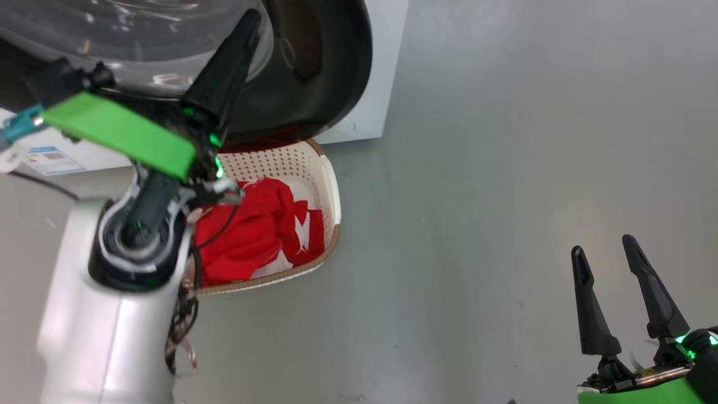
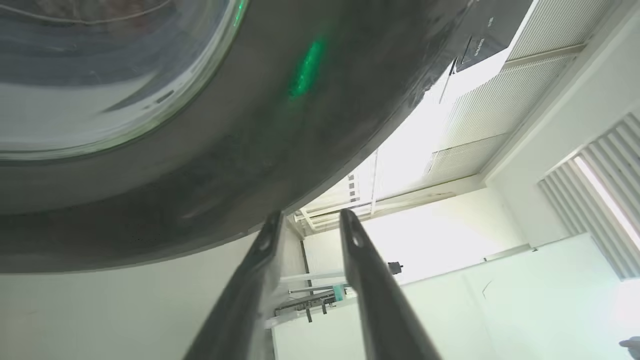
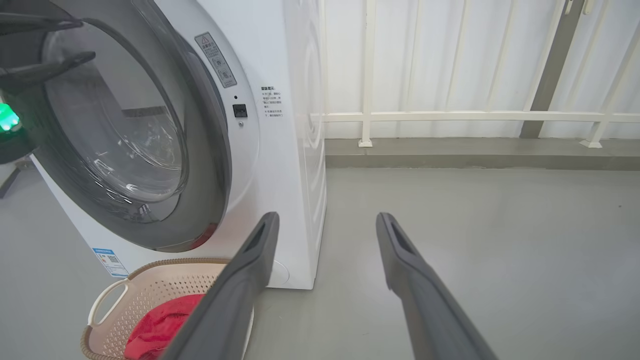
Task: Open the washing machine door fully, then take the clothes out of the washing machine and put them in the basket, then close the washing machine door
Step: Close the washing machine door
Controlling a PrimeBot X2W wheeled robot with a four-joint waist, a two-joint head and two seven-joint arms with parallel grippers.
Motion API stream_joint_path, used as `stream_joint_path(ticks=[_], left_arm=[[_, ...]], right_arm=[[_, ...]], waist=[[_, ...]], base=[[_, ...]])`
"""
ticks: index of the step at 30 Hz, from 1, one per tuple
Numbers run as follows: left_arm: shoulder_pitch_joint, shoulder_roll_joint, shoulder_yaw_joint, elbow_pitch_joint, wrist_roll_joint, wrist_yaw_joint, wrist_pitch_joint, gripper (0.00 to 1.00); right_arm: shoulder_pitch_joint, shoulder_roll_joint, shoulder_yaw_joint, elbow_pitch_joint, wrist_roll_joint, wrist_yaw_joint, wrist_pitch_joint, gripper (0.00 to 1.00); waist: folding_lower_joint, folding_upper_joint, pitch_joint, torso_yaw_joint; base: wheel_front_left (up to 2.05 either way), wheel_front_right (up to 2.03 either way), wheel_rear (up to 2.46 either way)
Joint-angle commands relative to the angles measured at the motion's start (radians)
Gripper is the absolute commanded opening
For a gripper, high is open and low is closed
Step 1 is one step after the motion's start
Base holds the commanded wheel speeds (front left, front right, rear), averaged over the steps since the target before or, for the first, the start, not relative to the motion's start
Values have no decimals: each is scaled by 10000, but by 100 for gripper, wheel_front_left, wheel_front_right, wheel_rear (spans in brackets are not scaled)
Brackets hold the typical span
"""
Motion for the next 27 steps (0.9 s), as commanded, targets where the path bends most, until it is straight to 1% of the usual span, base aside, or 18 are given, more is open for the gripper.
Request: stream_joint_path(ticks=[1,2,10,12,16,18,19,20,24,25,27], left_arm=[[320,444,96,-589,485,-150,-227,100],[689,765,-149,-1015,1276,-228,-589,100],[2200,1849,-881,-2104,4772,-791,-2890,100],[2590,2079,-1056,-2256,5593,-789,-3421,100],[3332,2605,-1437,-2590,7312,-553,-4368,100],[3658,2841,-1617,-2792,8124,-346,-4712,100],[3948,3025,-1733,-2976,8820,-124,-4941,100],[4086,3120,-1786,-3054,9169,-18,-5031,100],[4687,3332,-1976,-3243,10192,313,-5241,100],[4687,3332,-1976,-3243,10192,313,-5241,100],[5086,3400,-2027,-3348,10605,490,-5303,100]], right_arm=[[-148,-171,205,-183,-17,37,-62,100],[-181,-171,200,-155,-26,37,-62,100],[-112,-171,94,-97,-3,37,-62,100],[-61,-171,90,-88,-10,37,-62,100],[26,-171,70,-101,-50,37,-62,100],[69,-171,51,-93,-76,37,-62,100],[93,-171,37,-102,-112,37,-62,100],[102,-171,16,-107,-146,37,-62,100],[143,-171,-23,-91,-189,37,-62,100],[143,-171,-23,-91,-189,37,-62,100],[175,-171,-22,-68,-206,37,-62,100]], waist=[[0,0,-201,191],[0,0,-307,267],[0,0,-853,563],[0,0,-1013,624],[0,0,-1299,697],[0,0,-1423,723],[0,0,-1510,730],[0,0,-1565,730],[0,0,-1794,687],[0,0,-1794,687],[0,0,-1962,633]], base=[[0,0,0],[0,0,0],[0,0,0],[0,0,0],[0,0,0],[0,0,0],[0,0,0],[0,0,0],[0,0,0],[0,0,0],[0,0,0]])
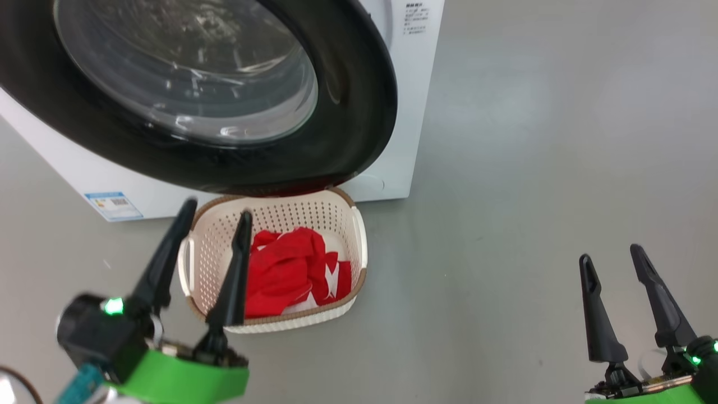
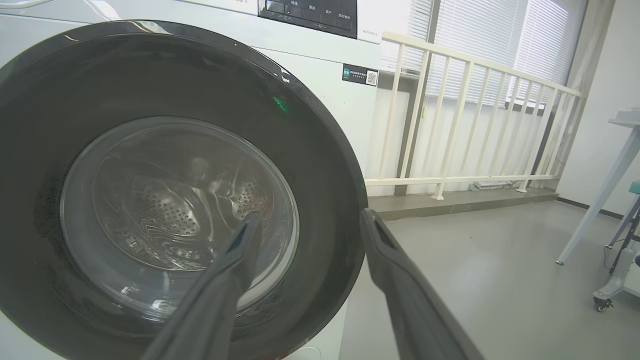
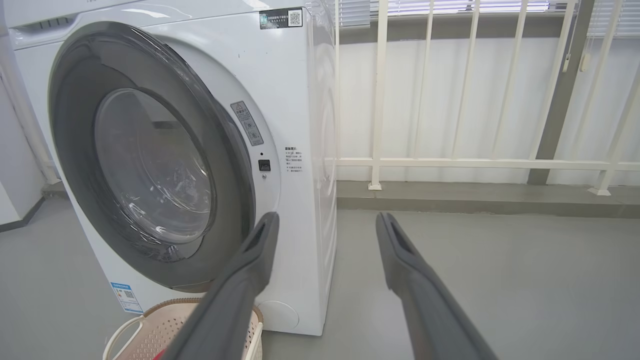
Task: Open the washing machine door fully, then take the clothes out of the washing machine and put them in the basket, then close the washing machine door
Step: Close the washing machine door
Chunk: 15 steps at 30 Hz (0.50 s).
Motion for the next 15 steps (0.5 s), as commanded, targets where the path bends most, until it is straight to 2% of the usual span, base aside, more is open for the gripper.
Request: stream_joint_path(ticks=[1,8,15], left_arm=[[102,283,347,-281,144,123,-94,100],[1465,365,435,-209,801,711,-151,100],[2716,195,705,-61,983,1317,-165,100]], right_arm=[[-32,-169,235,-198,-110,37,-62,100],[186,-169,183,-223,-408,37,-62,100],[573,-169,103,-239,-701,37,-63,100]], waist=[[0,-1,-213,-88],[0,-1,-736,-200],[0,-1,-1429,-233]], base=[[0,0,0],[0,0,0],[0,0,0]])
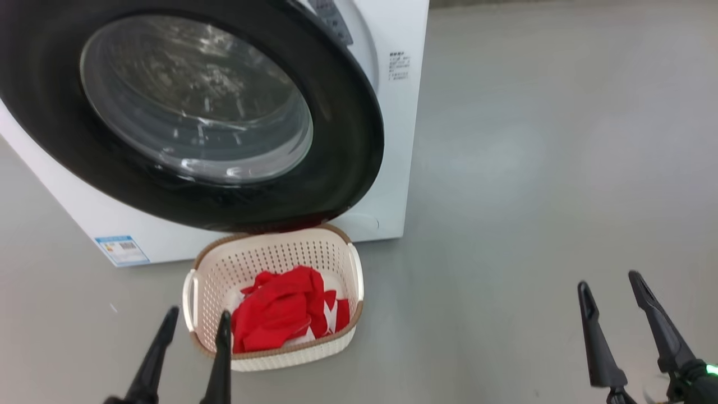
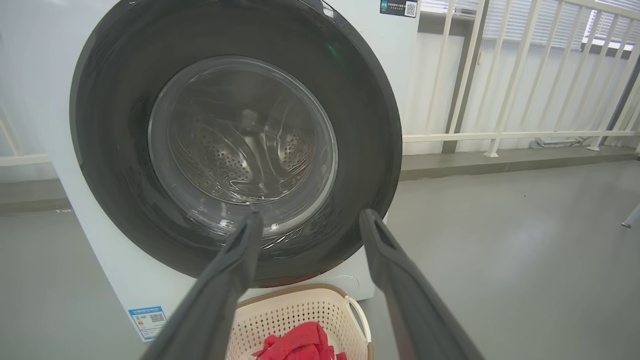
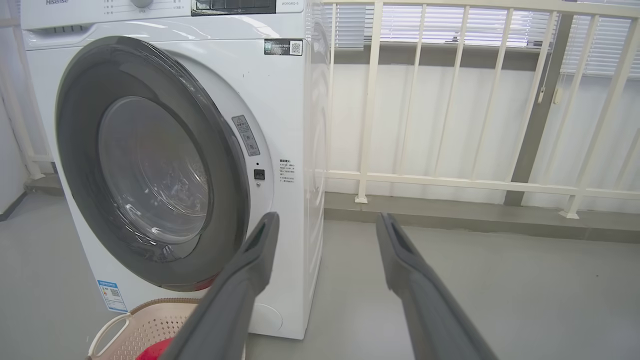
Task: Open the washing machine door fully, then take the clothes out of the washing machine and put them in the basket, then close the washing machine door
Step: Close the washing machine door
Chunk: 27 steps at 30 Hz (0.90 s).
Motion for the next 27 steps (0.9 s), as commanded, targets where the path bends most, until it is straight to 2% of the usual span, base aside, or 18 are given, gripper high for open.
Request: stream_joint_path(ticks=[1,11,27], left_arm=[[-72,97,430,-177,79,106,-117,100],[756,-170,799,-261,496,12,-120,100],[1086,-654,1202,-88,1041,-515,-121,100]], right_arm=[[-35,-175,152,-274,-111,37,-63,100],[656,-175,188,-291,30,37,-63,100],[734,-175,132,-403,144,37,-63,100]], waist=[[0,-1,-331,-17],[0,-1,-617,73],[0,-1,-573,55]], base=[[0,0,0],[0,0,0],[0,0,0]])
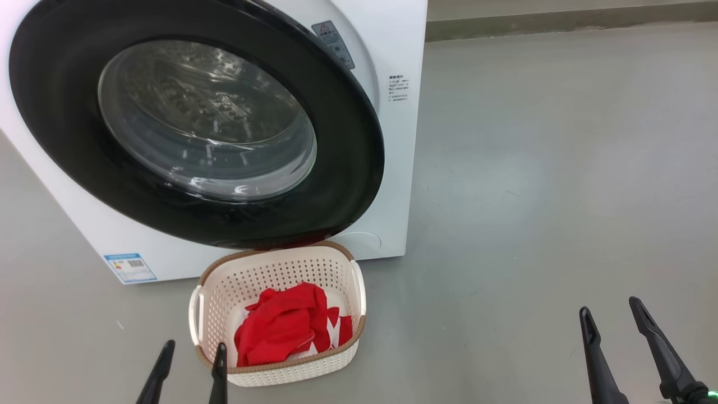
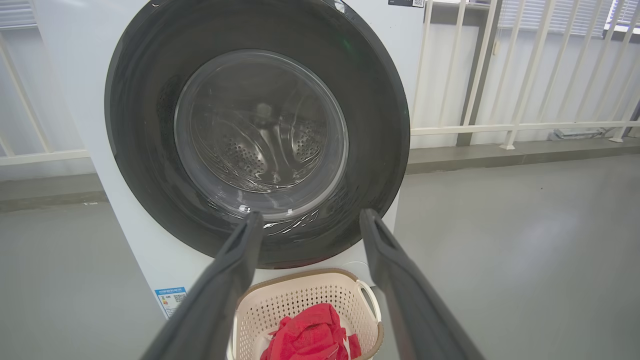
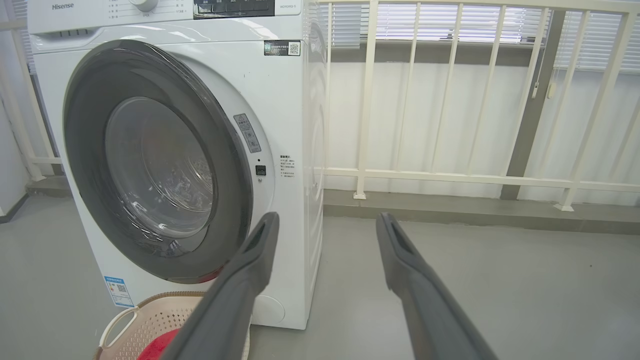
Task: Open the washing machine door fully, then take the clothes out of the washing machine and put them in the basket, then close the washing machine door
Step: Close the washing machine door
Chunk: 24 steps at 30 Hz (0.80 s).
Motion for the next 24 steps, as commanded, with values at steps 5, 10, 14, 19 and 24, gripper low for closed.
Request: stream_joint_path(ticks=[5,10,14,19,24], left_arm=[[-175,-82,460,-207,257,-166,-121,100],[-289,-218,544,-385,359,-246,-122,100],[-517,-381,626,-592,400,-325,-122,100],[-700,-637,799,-763,343,-380,-122,100],[-916,-775,840,-870,406,-521,-122,100]], right_arm=[[-48,-187,228,-239,60,37,-63,15],[-200,-187,365,-223,38,37,-63,0],[-566,-187,462,-207,-46,37,-63,0],[-1010,-187,607,-102,-134,37,-63,0],[-1797,-187,873,161,-187,37,-63,0]], waist=[[0,0,91,148],[0,0,377,439],[0,0,774,743],[0,0,1140,1100],[0,0,1516,1360]], base=[[0,0,0],[0,0,0],[0,0,0],[0,0,0],[0,0,0]])
